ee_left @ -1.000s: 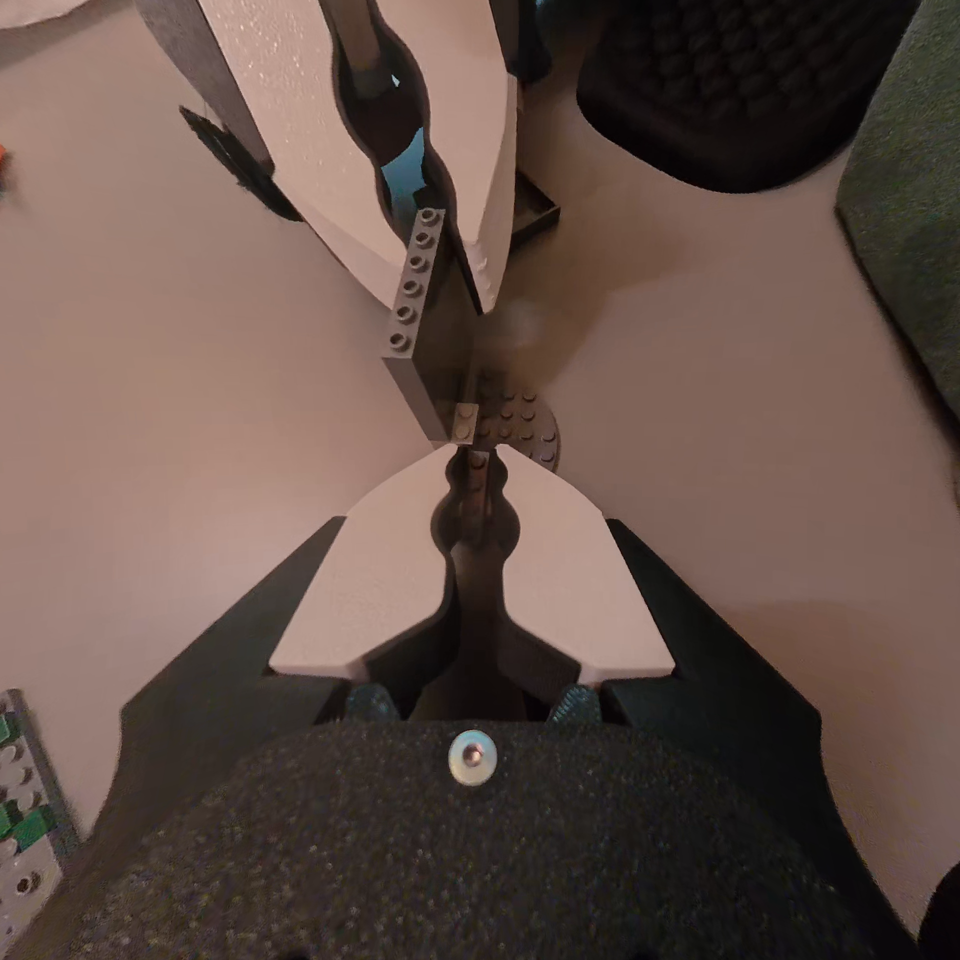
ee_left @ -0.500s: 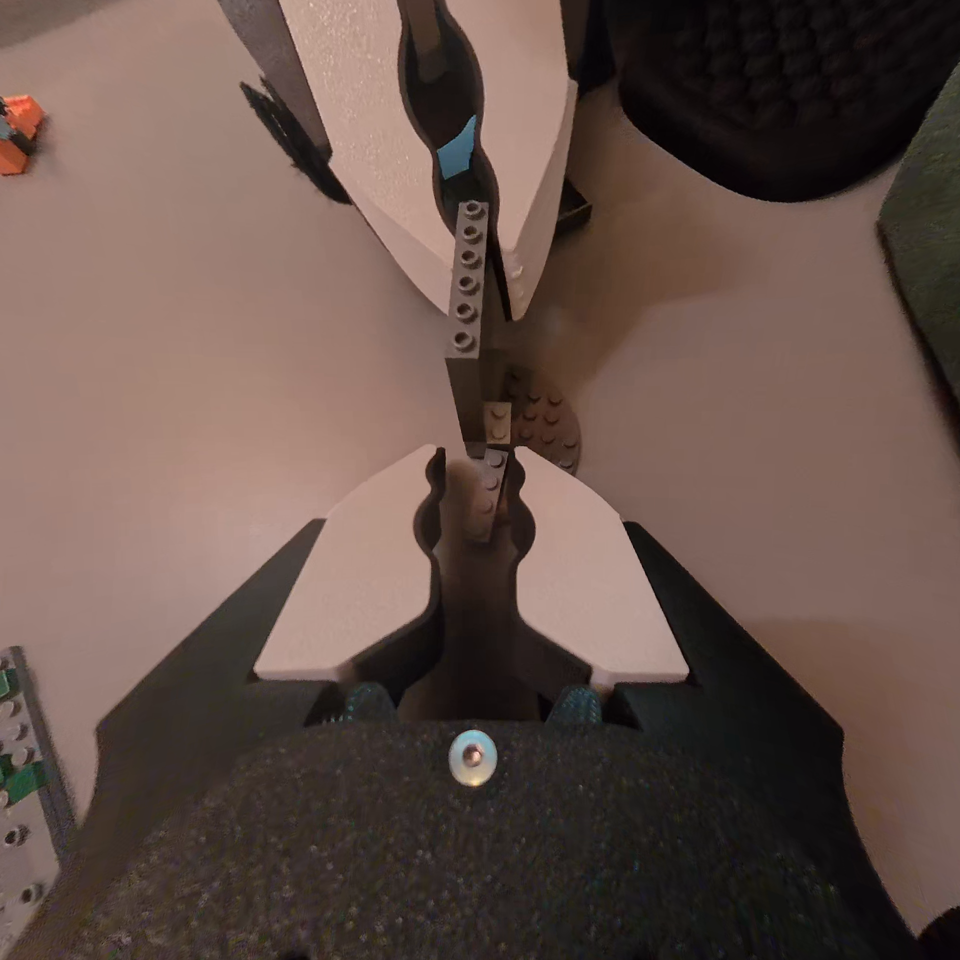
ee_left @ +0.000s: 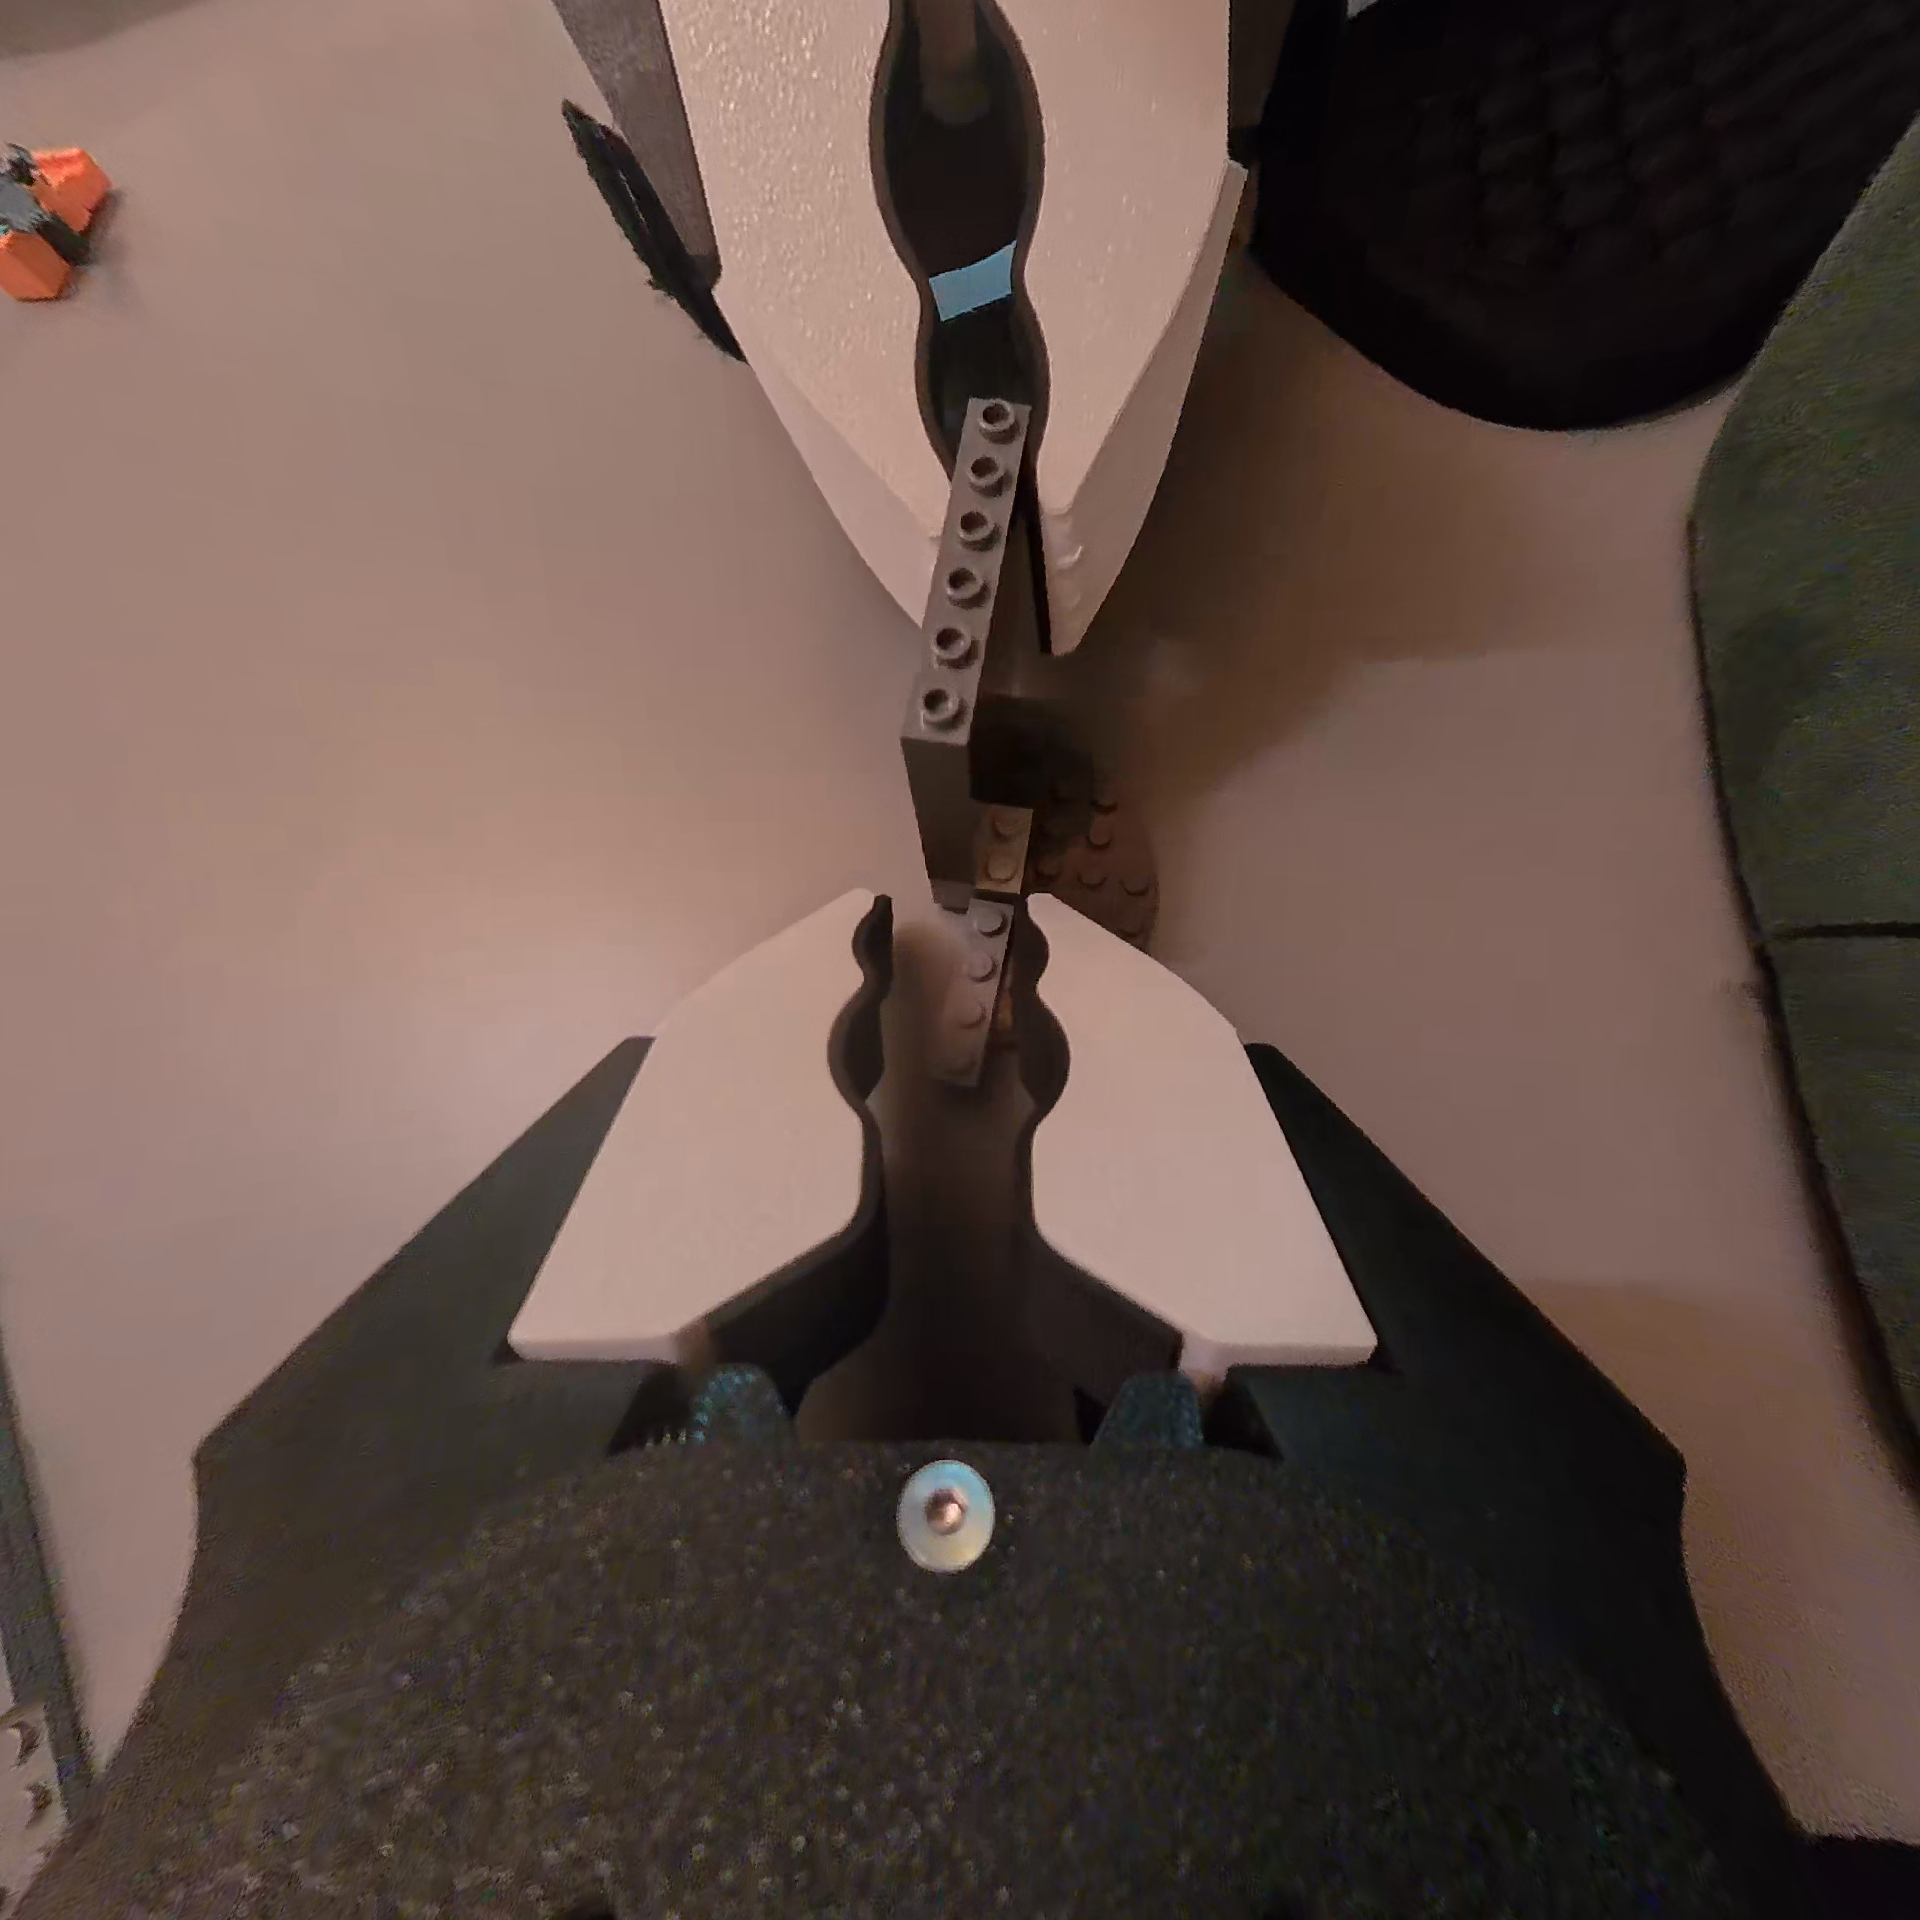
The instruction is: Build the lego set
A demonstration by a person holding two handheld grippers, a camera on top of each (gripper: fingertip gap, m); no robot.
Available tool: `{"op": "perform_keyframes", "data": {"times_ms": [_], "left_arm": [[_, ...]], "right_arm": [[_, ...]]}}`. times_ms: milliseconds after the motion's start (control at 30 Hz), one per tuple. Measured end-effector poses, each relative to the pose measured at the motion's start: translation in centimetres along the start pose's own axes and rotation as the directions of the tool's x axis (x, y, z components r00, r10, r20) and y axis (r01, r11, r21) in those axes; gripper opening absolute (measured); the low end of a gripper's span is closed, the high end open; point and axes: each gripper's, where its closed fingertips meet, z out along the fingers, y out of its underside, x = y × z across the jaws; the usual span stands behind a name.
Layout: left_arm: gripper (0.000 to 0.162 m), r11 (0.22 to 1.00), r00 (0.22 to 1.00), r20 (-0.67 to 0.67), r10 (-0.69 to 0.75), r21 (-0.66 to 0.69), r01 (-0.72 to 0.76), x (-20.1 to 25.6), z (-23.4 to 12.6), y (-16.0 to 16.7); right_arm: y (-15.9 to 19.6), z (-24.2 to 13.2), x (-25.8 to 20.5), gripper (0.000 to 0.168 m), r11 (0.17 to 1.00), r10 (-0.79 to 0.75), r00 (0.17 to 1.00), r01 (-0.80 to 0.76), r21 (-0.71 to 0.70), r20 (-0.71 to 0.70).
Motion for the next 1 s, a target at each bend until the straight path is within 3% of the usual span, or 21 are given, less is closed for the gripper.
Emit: {"op": "perform_keyframes", "data": {"times_ms": [467, 1000], "left_arm": [[0.029, 0.999, 0.995, -0.09, -0.039, 0.017, 0.041, 1.2, -0.8, 0.1], [0.016, 1.0, 0.992, -0.123, 0.026, 0.011, -0.025, 2.2, -0.9, 0.5]], "right_arm": [[0.2, 0.6, -0.8, 0.007, 0.999, 0.002, 0.999, -0.005, -0.047, -0.047], [-0.2, 1.5, -1.5, 0.007, 0.998, -0.01, 1.0, 0.009, -0.063, -0.008]]}}
